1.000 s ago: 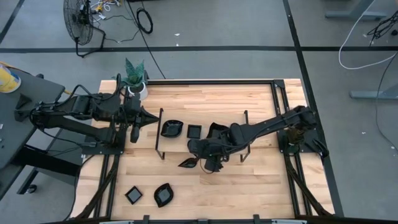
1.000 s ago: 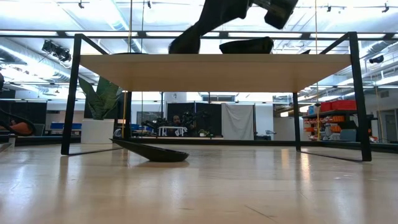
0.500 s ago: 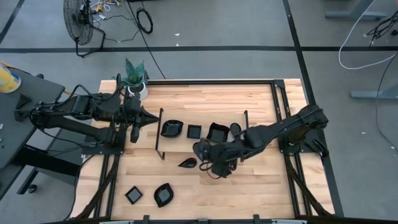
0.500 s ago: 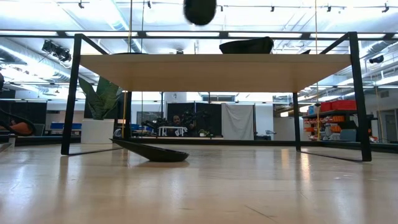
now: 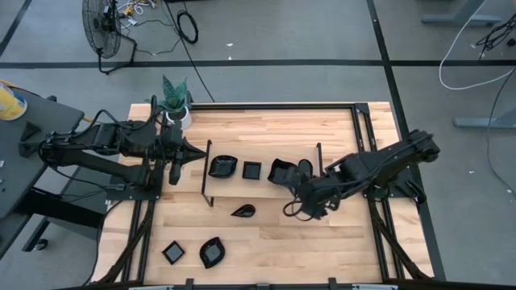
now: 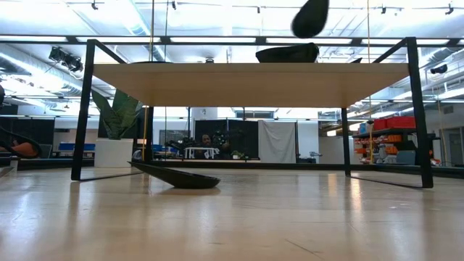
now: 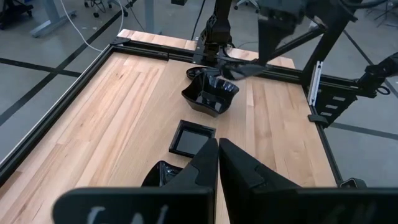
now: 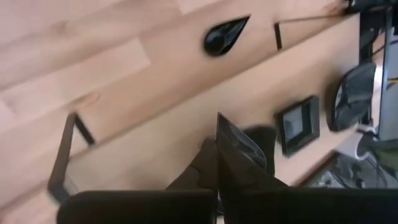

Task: Pick & Place Mini shaped plates
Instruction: Stack the drop shaped plate on top of the drop shaped plate on the shelf

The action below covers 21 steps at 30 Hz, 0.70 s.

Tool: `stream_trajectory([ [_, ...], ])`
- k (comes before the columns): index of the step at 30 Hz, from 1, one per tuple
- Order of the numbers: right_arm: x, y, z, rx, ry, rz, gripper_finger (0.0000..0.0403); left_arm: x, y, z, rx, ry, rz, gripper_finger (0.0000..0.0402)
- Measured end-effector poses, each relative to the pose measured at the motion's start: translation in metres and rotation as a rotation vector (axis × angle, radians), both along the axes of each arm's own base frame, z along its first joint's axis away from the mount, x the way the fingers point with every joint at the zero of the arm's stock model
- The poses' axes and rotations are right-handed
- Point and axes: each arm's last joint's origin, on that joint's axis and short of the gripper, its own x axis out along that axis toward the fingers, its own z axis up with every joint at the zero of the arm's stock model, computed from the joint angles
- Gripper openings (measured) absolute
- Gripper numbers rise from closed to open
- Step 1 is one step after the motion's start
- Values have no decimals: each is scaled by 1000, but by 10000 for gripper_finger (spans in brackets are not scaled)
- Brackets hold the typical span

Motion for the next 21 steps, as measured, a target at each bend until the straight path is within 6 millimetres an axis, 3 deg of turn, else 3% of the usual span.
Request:
stream_trajectory([
  [11, -31, -12, 14, -55, 2, -53, 0, 0, 0, 0, -6, -1, 2, 16],
  [21, -59, -26, -21, -104, 13, -67, 0, 0, 0, 0, -6, -1, 3, 16],
])
